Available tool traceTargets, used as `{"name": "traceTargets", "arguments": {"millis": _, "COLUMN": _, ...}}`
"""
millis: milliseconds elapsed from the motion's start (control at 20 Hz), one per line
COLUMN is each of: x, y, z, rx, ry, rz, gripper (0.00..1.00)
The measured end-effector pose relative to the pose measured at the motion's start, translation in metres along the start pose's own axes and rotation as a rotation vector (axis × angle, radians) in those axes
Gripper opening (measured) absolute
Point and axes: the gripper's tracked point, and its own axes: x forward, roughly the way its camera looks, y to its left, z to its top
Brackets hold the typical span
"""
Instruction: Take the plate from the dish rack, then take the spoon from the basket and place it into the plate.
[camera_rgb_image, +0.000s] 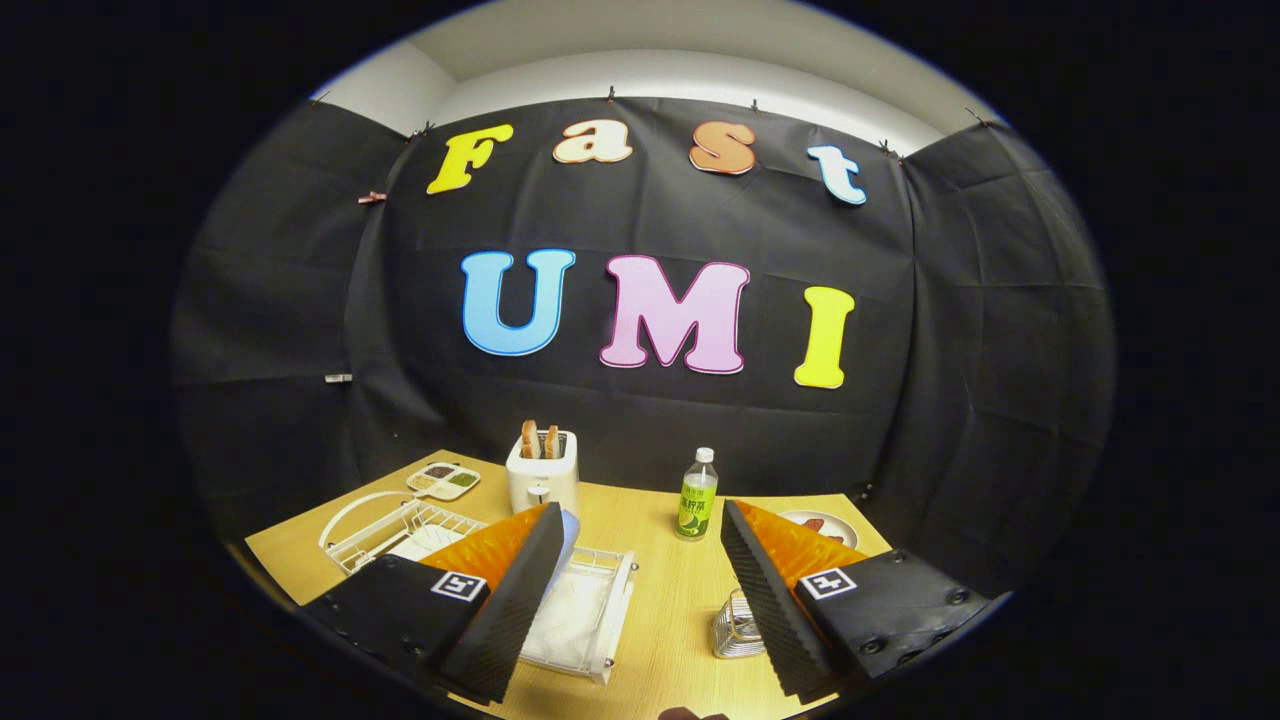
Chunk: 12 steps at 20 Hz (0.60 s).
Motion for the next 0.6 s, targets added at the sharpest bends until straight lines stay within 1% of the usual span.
{"name": "traceTargets", "arguments": {"millis": 150, "x": 0.014, "y": 0.018, "z": 0.005, "rx": -0.006, "ry": 0.006, "rz": 0.035, "gripper": 0.97}}
{"name": "traceTargets", "arguments": {"millis": 300, "x": 0.036, "y": 0.034, "z": 0.005, "rx": -0.034, "ry": 0.026, "rz": 0.047, "gripper": 0.97}}
{"name": "traceTargets", "arguments": {"millis": 450, "x": 0.067, "y": 0.05, "z": -0.009, "rx": -0.082, "ry": 0.098, "rz": 0.046, "gripper": 0.97}}
{"name": "traceTargets", "arguments": {"millis": 600, "x": 0.096, "y": 0.063, "z": -0.042, "rx": -0.121, "ry": 0.226, "rz": 0.036, "gripper": 0.98}}
